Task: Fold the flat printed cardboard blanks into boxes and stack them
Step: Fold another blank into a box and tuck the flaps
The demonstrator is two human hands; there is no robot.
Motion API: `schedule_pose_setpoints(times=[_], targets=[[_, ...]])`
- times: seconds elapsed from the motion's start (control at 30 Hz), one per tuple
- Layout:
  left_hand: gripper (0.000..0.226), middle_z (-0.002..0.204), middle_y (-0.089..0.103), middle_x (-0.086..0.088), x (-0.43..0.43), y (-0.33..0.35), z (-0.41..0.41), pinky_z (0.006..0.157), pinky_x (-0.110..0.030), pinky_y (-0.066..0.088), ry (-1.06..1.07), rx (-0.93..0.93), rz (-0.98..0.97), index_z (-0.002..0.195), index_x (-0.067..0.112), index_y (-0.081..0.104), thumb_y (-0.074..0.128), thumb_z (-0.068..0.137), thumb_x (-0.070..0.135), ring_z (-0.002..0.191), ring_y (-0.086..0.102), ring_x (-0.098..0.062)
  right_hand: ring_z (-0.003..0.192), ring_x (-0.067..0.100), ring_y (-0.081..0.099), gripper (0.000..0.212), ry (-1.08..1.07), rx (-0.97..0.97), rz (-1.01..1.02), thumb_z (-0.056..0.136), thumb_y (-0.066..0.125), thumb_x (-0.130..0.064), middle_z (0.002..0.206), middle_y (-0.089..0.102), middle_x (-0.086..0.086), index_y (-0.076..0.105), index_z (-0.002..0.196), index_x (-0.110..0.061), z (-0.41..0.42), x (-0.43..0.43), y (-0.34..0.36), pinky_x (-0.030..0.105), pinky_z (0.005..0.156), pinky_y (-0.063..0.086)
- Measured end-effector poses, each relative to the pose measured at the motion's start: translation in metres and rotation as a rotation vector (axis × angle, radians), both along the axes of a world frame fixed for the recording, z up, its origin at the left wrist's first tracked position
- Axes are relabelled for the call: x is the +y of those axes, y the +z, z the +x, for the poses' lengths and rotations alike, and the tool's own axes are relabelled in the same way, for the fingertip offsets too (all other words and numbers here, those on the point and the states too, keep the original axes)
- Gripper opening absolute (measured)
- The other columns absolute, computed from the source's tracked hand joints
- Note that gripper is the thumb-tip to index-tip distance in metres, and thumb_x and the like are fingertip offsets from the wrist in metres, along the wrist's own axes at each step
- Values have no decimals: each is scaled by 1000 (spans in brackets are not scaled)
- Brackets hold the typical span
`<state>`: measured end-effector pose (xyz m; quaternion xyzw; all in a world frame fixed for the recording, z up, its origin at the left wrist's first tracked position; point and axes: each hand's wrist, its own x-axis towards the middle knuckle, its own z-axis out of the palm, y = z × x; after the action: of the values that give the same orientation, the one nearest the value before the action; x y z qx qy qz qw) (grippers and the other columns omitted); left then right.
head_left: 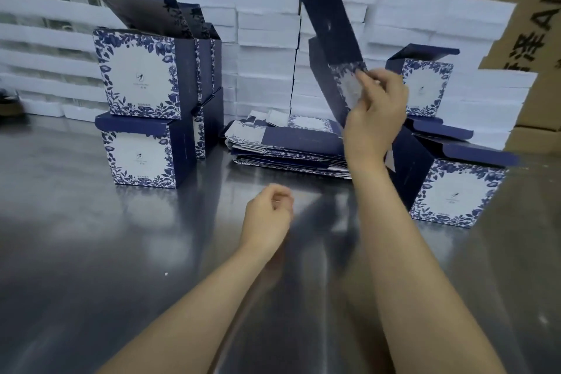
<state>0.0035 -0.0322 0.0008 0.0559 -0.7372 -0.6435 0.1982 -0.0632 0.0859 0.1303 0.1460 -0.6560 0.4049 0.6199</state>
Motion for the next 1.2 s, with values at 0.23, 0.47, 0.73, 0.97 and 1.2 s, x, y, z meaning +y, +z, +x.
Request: schedule_pose_setpoints(times=[0.23,0.47,0.73,0.97,1.2], targets=[[39,132,51,7,-13,16,9,87,-31,42,-5,-22,369,138,26,43,34,103,40,108,57,-20,83,4,64,20,197,-153,-207,84,63,-2,90,72,1,76,97,-10,96,46,65,20,82,51],[52,120,59,12,-14,10,17,93,-17,45,-162,62,234,152,21,22,39,104,32,109,59,-1,75,6,56,42,190,-565,8,89,64,-11,82,63,0,59,130,-16,104,62,59,20,71,48],[39,68,71,3,-19,23,18,54,-19,50,-200,-83,742,83,19,65,41,100,45,62,65,-20,100,19,61,37,279,-767,230,91,60,-22,111,67,3,63,128,-19,65,35,17,30,93,47],[72,120,67,-12,-22,24,17,87,-43,48,-428,-240,787,116,13,65,15,99,62,104,67,-28,148,28,4,50,90,-1101,680,104,27,-32,162,9,7,22,153,-27,38,-7,-91,47,120,5],[56,162,9,-7,-43,6,4,120,-32,13,70,115,-676,151,5,24,45,99,10,149,4,-21,143,32,15,51,-107,-1291,924,101,20,-36,156,24,6,31,149,-21,37,-25,-120,52,113,13]])
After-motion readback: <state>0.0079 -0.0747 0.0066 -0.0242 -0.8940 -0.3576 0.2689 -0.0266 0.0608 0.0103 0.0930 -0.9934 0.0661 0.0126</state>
